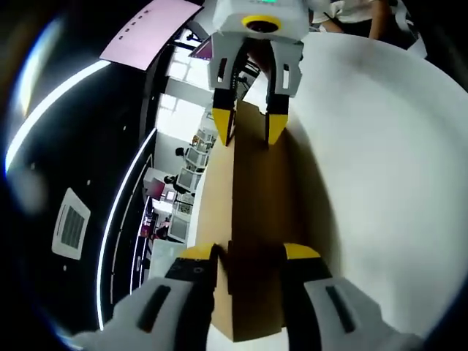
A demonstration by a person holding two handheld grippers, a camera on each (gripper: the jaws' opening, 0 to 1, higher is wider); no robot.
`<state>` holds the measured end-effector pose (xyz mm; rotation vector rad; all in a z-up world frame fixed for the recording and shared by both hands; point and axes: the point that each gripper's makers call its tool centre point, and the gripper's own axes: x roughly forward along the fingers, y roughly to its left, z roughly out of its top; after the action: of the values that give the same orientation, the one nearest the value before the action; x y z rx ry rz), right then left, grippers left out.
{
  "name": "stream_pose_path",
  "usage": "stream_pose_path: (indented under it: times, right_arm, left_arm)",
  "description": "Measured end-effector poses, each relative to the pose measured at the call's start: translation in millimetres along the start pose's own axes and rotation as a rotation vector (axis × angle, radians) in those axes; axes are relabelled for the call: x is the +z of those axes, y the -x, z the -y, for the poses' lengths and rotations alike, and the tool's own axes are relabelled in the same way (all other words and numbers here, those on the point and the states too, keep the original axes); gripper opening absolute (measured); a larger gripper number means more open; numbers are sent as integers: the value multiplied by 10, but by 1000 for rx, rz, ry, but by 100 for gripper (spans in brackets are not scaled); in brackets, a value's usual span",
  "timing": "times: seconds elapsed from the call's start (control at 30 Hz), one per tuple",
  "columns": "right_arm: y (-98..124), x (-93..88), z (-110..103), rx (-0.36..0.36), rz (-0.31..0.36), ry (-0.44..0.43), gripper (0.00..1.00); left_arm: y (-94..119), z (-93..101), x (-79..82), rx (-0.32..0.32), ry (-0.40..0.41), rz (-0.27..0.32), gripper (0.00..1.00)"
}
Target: Operate the shoe box by opening the lid, removing the specified soft item, and placing it in the target area until the item is outside and the box remains undamaged.
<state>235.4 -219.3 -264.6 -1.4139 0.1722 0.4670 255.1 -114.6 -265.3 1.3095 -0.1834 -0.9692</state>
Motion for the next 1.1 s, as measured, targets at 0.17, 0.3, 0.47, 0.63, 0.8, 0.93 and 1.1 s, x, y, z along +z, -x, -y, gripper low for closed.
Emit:
stream_pose_path:
  times: [0.17, 0.3, 0.47, 0.63, 0.8, 0.93, 1.1]
  right_arm:
    - [7, 1, 10, -4, 2, -4, 29]
    - [23, 4, 33, -5, 2, -2, 29]
    - [47, 15, 67, -13, 6, -6, 28]
    - [52, 20, 70, -16, 0, -10, 28]
    - [72, 31, 95, -22, 0, -6, 28]
    - [87, 36, 116, -26, 3, -5, 28]
    - [94, 44, 137, -38, 4, -9, 28]
  left_arm:
    - [9, -12, 9, -1, 1, -4, 33]
    - [15, -21, 14, 1, 9, -6, 33]
    - [52, -60, 38, 10, 12, -2, 32]
    - [55, -55, 41, 16, 23, -1, 32]
    - [66, -71, 45, 18, 26, 0, 32]
    - [84, -97, 57, 17, 34, 3, 31]
    - [94, -116, 63, 24, 45, 1, 31]
